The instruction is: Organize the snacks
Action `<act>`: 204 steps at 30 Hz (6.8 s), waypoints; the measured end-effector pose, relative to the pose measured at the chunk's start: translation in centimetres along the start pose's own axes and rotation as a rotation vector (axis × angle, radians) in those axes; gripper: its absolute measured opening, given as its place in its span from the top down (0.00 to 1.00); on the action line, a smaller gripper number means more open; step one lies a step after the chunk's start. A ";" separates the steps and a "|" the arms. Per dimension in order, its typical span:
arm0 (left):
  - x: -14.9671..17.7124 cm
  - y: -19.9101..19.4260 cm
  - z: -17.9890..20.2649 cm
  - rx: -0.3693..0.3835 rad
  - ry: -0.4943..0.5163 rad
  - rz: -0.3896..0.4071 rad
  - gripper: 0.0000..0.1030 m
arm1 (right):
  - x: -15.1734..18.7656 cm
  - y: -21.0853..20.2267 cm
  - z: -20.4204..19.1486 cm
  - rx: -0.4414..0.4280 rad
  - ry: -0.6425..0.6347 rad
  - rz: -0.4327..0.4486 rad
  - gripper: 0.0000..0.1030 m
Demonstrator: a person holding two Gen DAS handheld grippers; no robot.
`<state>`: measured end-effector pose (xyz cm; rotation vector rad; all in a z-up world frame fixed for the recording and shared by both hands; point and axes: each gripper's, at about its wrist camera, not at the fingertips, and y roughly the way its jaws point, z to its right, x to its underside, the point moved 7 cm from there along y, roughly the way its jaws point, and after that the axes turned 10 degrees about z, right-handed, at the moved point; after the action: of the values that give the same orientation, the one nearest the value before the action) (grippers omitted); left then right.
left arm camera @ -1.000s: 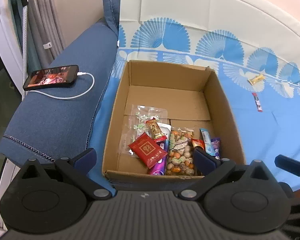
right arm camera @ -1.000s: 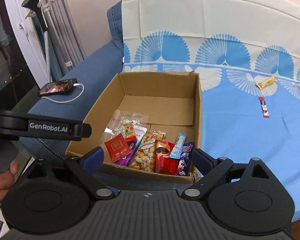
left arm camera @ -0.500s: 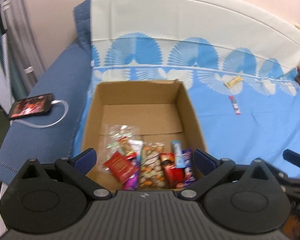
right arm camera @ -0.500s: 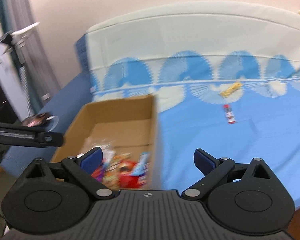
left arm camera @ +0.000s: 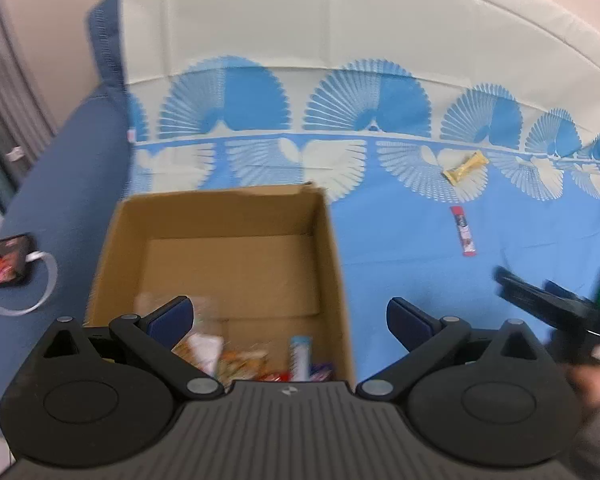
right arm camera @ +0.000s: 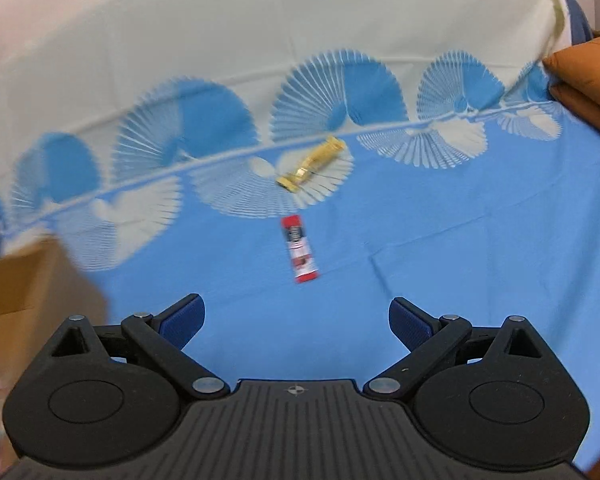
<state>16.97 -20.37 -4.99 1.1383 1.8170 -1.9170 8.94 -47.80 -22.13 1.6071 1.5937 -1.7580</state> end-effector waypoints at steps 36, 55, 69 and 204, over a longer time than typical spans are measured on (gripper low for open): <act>-11.9 42.6 33.6 0.125 0.544 -0.045 0.00 | 2.7 11.3 14.5 0.248 0.066 0.060 0.77; -8.8 20.9 24.8 0.286 0.399 0.052 0.89 | 0.0 0.7 11.0 0.158 0.133 0.127 0.80; -1.3 -2.1 13.0 0.346 0.229 0.103 0.89 | -0.7 -16.6 0.9 -0.062 0.091 0.115 0.80; 19.8 -13.6 -15.5 -0.127 -0.057 0.058 0.00 | 9.3 -30.9 -22.8 -0.341 -0.281 -0.020 0.00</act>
<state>0.38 2.79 -7.25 1.0722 1.8267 -1.7565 -6.40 -13.90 -8.72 1.1384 1.6634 -1.5366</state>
